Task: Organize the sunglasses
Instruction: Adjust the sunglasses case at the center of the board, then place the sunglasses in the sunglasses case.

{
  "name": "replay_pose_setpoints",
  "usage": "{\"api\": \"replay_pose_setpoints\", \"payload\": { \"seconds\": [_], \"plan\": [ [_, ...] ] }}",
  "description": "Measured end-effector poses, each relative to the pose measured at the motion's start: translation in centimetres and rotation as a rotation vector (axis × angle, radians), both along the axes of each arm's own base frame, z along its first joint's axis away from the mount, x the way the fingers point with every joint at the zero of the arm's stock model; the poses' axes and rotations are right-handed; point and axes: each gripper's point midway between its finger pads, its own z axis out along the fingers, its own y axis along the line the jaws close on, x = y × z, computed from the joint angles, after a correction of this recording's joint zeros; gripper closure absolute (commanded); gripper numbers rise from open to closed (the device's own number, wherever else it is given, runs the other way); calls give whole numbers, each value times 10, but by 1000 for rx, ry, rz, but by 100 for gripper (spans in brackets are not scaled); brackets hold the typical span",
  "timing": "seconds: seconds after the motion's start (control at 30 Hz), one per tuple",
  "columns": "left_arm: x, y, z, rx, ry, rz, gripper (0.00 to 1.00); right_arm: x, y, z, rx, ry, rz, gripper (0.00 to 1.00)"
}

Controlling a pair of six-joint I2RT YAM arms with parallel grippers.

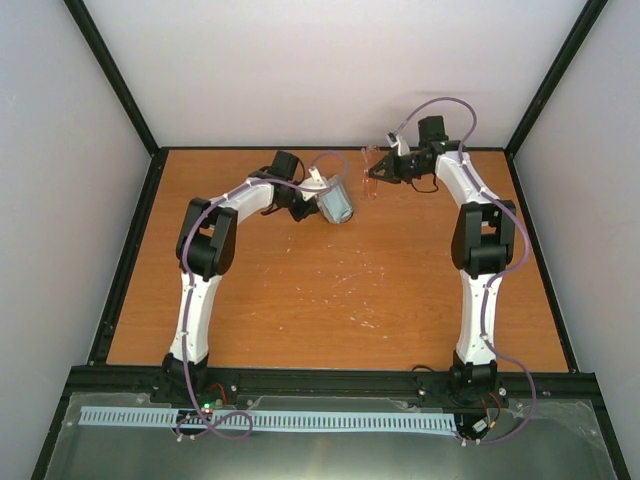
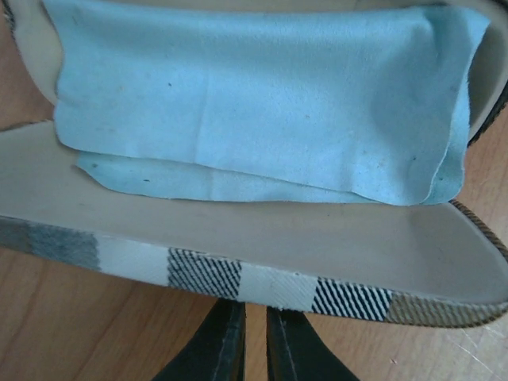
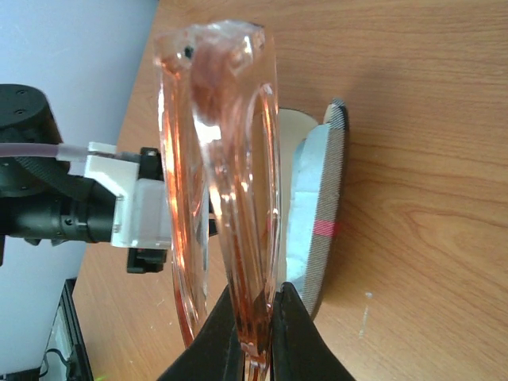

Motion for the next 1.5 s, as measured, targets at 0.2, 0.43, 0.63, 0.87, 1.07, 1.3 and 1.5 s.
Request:
{"api": "replay_pose_setpoints", "payload": {
  "seconds": [0.2, 0.43, 0.63, 0.87, 1.07, 1.3, 1.5],
  "plan": [
    [0, 0, -6, 8, 4, -4, 88, -9, 29, -7, 5, 16, 57, 97],
    [9, 2, 0, 11, -29, 9, 87, -13, 66, -34, 3, 64, 122, 97],
    [22, 8, 7, 12, -70, 26, 87, -18, 77, -57, -10, 110, 140, 97],
    [31, 10, 16, 15, -113, 21, 86, -6, 80, -69, -24, 112, 127, 96],
    [36, 8, 16, 14, -127, 15, 85, 10, 82, -72, -35, 86, 109, 96],
    [47, 4, 9, 11, -136, 16, 84, 16, 82, -79, -47, 95, 94, 96],
    [51, 3, 13, 8, -142, 16, 83, 11, 81, -95, -48, 153, 92, 96]
  ]
}}
